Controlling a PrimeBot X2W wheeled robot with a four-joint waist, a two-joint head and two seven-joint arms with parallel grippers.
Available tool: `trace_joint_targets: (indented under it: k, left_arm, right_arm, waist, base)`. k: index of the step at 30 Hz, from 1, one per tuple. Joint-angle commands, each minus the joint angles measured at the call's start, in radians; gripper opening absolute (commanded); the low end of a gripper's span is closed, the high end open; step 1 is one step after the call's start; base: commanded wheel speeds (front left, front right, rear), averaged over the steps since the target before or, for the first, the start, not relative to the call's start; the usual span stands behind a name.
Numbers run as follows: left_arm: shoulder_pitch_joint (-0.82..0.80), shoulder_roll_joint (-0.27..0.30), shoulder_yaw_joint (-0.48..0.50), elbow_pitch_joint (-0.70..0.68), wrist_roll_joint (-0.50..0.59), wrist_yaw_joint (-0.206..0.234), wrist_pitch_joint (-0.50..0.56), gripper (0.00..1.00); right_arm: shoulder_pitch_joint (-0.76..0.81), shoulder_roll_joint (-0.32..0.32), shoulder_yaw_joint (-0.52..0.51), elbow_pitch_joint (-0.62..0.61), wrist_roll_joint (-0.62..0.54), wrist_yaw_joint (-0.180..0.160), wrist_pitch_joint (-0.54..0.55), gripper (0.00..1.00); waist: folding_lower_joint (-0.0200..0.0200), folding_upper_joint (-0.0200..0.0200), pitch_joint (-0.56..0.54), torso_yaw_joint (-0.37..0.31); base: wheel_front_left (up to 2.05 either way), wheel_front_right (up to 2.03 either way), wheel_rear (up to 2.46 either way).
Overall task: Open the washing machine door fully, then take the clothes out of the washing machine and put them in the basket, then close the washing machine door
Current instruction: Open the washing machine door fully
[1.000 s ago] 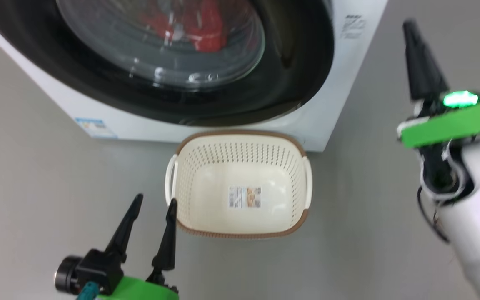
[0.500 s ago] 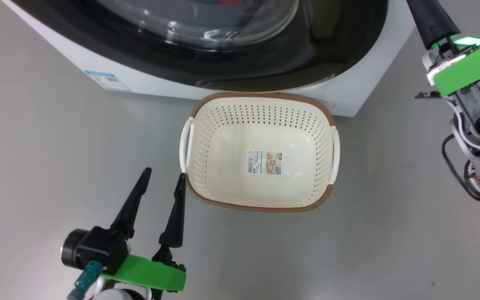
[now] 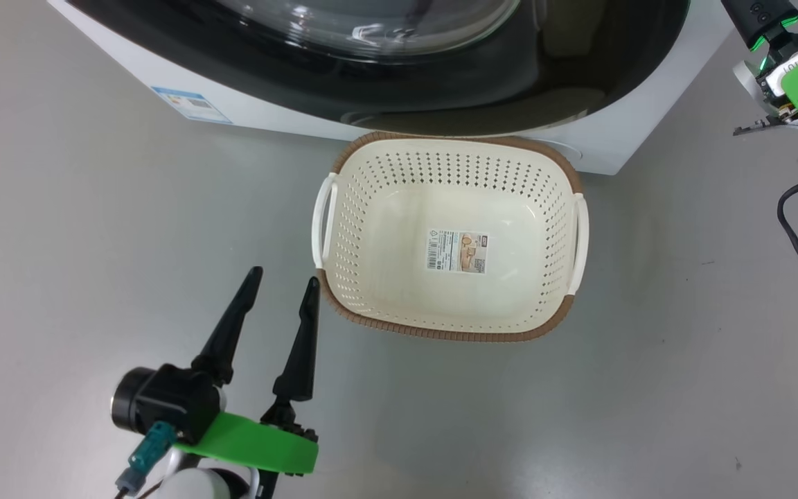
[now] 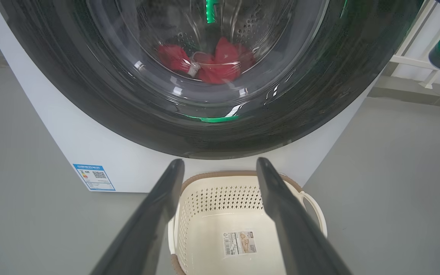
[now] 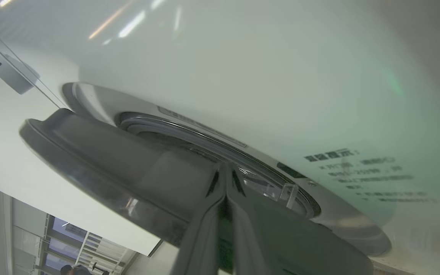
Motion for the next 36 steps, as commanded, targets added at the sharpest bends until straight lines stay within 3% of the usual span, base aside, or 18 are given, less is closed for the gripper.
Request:
trace_joint_targets:
  k: [1, 11, 36]
  left_arm:
    - [-0.011, 0.012, 0.029, -0.018, -0.003, 0.007, -0.012, 1.0]
    - [-0.006, 0.012, 0.027, -0.009, -0.007, 0.009, -0.012, 1.0]
    - [0.086, 0.012, 0.055, -0.002, 0.017, 0.014, -0.012, 1.0]
  right_arm:
    - [-0.003, 0.022, 0.019, -0.022, 0.011, 0.001, 0.027, 0.0]
    - [0.017, 0.046, 0.024, -0.006, 0.07, 0.001, 0.165, 0.0]
    - [0.255, 0.121, 0.058, -0.099, 0.047, 0.001, 0.313, 0.0]
  waist:
    - [0.0, -0.0001, -0.002, 0.001]
    - [0.0, -0.0001, -0.03, 0.003]
    - [0.0, -0.0001, -0.203, -0.018]
  base:
    - [0.0, 0.0, 0.0]
    - [0.0, 0.0, 0.0]
    - [0.0, 0.0, 0.0]
